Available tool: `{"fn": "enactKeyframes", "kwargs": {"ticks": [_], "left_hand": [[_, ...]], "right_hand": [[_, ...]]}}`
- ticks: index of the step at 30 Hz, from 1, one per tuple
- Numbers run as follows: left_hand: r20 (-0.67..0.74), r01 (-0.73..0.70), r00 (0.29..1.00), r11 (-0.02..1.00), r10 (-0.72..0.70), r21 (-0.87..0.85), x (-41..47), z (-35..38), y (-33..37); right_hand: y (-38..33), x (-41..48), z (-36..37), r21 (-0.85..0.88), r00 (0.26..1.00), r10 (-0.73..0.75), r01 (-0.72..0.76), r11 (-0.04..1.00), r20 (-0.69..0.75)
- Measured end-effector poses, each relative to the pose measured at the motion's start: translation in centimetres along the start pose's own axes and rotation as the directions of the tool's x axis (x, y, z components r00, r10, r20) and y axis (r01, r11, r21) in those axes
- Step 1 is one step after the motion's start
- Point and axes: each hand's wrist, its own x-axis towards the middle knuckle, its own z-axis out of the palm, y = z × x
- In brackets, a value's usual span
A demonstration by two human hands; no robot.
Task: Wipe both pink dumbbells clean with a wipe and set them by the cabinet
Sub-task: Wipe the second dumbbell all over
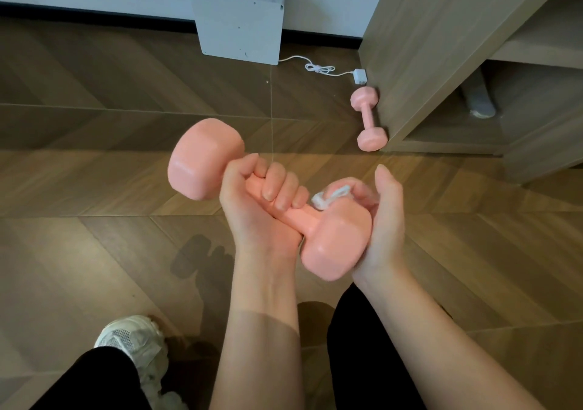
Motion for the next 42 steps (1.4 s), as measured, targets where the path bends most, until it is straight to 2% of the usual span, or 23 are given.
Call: {"fn": "enactKeyframes", "kwargs": {"ticks": [2, 3, 6, 9, 11, 13, 15, 17, 18, 20, 22, 25, 27, 28, 29, 30, 31, 32, 34, 37, 39, 41, 42], "left_hand": [[0.107, 0.043, 0.994, 0.993, -0.031, -0.112, -0.1, 0.0, -0.2], [0.145, 0.069, 0.988, 0.986, -0.047, -0.155, -0.1, 0.1, -0.3], [0.189, 0.072, 0.981, 0.982, -0.038, -0.175, 0.1, 0.4, -0.6], [0.221, 0.058, 0.975, 0.986, -0.022, -0.155, 0.0, 0.4, -0.6], [0.205, 0.042, 0.979, 0.994, -0.020, -0.105, 0.0, 0.4, -0.3], [0.155, -0.004, 0.988, 1.000, 0.004, 0.005, -0.1, 0.3, -0.1], [0.098, -0.044, 0.995, 0.993, 0.034, 0.107, -0.2, 0.3, 0.0], [0.063, -0.057, 0.997, 0.989, 0.049, 0.137, -0.3, 0.3, -0.1], [0.063, -0.057, 0.997, 0.991, 0.049, 0.125, -0.4, 0.3, -0.1], [0.097, -0.053, 0.994, 0.996, 0.046, 0.074, -0.6, 0.2, 0.0], [0.144, -0.057, 0.988, 0.998, 0.054, 0.012, -0.7, 0.2, 0.2], [0.090, -0.078, 0.993, 0.997, 0.079, -0.008, -0.7, 0.6, 0.2], [-0.040, -0.057, 0.997, 0.997, 0.059, 0.060, -0.7, 1.0, 0.1], [-0.104, -0.021, 0.994, 0.994, 0.032, 0.104, -0.6, 1.2, 0.1], [-0.165, 0.028, 0.986, 0.989, -0.003, 0.146, -0.6, 1.4, 0.1], [-0.224, 0.085, 0.974, 0.981, -0.044, 0.175, -0.7, 1.5, 0.2], [-0.276, 0.138, 0.957, 0.973, -0.084, 0.183, -0.8, 1.5, 0.4], [-0.314, 0.177, 0.942, 0.969, -0.116, 0.174, -0.9, 1.6, 0.5], [-0.341, 0.212, 0.927, 0.967, -0.155, 0.137, -0.9, 1.6, 0.8], [-0.319, 0.196, 0.935, 0.975, -0.154, 0.106, -0.9, 1.4, 0.8], [-0.284, 0.134, 0.954, 0.985, -0.099, 0.106, -0.9, 1.2, 0.9], [-0.222, 0.072, 0.974, 0.992, -0.048, 0.100, -0.8, 1.0, 1.1], [-0.185, 0.054, 0.982, 0.994, -0.035, 0.097, -0.8, 0.9, 1.3]], "right_hand": [[0.0, 0.0, 0.0, 0.248, 0.975, 0.203, -0.218, 0.944, 0.086], [0.1, 0.0, -0.3, 0.301, 0.966, 0.236, -0.256, 0.919, 0.104], [-0.1, -0.1, -0.5, 0.351, 0.962, 0.256, -0.273, 0.896, 0.095], [-0.3, 0.0, -0.4, 0.331, 0.965, 0.254, -0.260, 0.907, 0.062], [-0.4, -0.1, -0.4, 0.286, 0.986, 0.152, -0.165, 0.944, 0.067], [-0.5, -0.3, -0.6, 0.086, 0.993, -0.062, 0.054, 0.995, 0.096], [-0.4, -0.6, -0.9, -0.162, 0.940, -0.311, 0.331, 0.930, 0.138], [-0.3, -0.7, -1.1, -0.227, 0.901, -0.406, 0.432, 0.873, 0.155], [-0.2, -0.8, -1.1, -0.224, 0.912, -0.386, 0.408, 0.885, 0.139], [-0.2, -0.8, -0.9, -0.139, 0.970, -0.214, 0.230, 0.963, 0.115], [0.0, -0.8, -0.5, 0.091, 0.988, -0.025, 0.011, 0.996, 0.152], [0.7, -0.9, 0.3, 0.216, 0.996, -0.019, -0.001, 0.976, 0.091], [0.6, -1.2, 0.6, 0.167, 0.990, -0.112, 0.097, 0.981, 0.087], [0.3, -1.3, 0.4, 0.064, 0.968, -0.229, 0.224, 0.973, 0.103], [0.0, -1.3, 0.1, -0.104, 0.910, -0.394, 0.407, 0.907, 0.127], [-0.1, -1.2, -0.2, -0.264, 0.807, -0.557, 0.591, 0.762, 0.197], [-0.2, -1.1, -0.5, -0.338, 0.694, -0.656, 0.719, 0.608, 0.297], [-0.3, -1.2, -0.5, -0.368, 0.623, -0.691, 0.780, 0.507, 0.367], [-0.1, -1.3, -0.4, -0.409, 0.557, -0.706, 0.822, 0.395, 0.438], [0.1, -1.1, -0.6, -0.428, 0.547, -0.689, 0.828, 0.362, 0.476], [0.3, -1.1, -0.6, -0.427, 0.570, -0.682, 0.814, 0.394, 0.459], [0.5, -1.1, -0.5, -0.442, 0.631, -0.661, 0.769, 0.463, 0.407], [0.7, -1.1, -0.3, -0.450, 0.686, -0.627, 0.722, 0.525, 0.369]]}}
